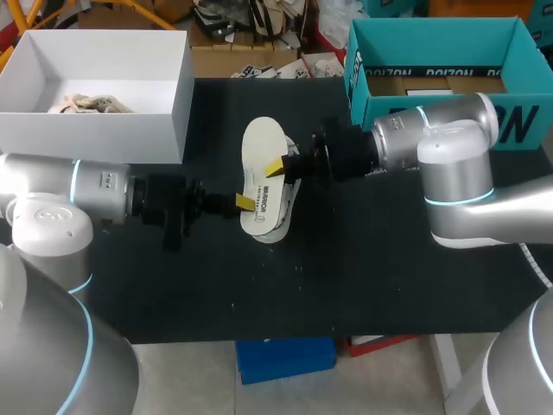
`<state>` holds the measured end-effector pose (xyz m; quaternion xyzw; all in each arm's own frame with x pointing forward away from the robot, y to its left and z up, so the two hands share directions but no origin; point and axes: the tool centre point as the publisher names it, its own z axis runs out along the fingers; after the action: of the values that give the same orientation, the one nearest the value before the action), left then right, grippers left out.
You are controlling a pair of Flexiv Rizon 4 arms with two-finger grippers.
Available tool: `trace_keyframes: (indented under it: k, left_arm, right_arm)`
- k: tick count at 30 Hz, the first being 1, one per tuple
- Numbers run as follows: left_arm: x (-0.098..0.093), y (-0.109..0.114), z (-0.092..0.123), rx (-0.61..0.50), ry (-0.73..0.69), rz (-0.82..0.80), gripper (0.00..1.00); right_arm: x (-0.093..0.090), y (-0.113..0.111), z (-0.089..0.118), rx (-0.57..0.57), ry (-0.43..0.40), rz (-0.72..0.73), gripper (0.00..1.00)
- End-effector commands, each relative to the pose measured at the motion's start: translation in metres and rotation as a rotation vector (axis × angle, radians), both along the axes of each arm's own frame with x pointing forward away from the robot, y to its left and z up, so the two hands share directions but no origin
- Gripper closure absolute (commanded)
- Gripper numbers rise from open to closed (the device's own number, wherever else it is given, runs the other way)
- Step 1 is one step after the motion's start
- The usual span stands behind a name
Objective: Take the shoe out of the shoebox, open the shoe tongue, remove and reinsert the insole, then place the shoe into the shoebox
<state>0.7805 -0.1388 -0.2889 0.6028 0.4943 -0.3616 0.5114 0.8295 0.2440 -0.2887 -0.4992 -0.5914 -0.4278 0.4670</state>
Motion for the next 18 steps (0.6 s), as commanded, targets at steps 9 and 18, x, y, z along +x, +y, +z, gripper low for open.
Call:
trace_keyframes:
  k: [9, 18]
  left_arm:
    - [-0.021, 0.015, 0.026, 0.444, -0.007, 0.053, 0.00]
    - [-0.031, 0.026, 0.046, 0.982, -0.109, -0.038, 0.00]
  right_arm:
    - [0.000, 0.001, -0.001, 0.000, 0.000, 0.001, 1.00]
    - [0.000, 0.001, -0.001, 0.000, 0.000, 0.001, 1.00]
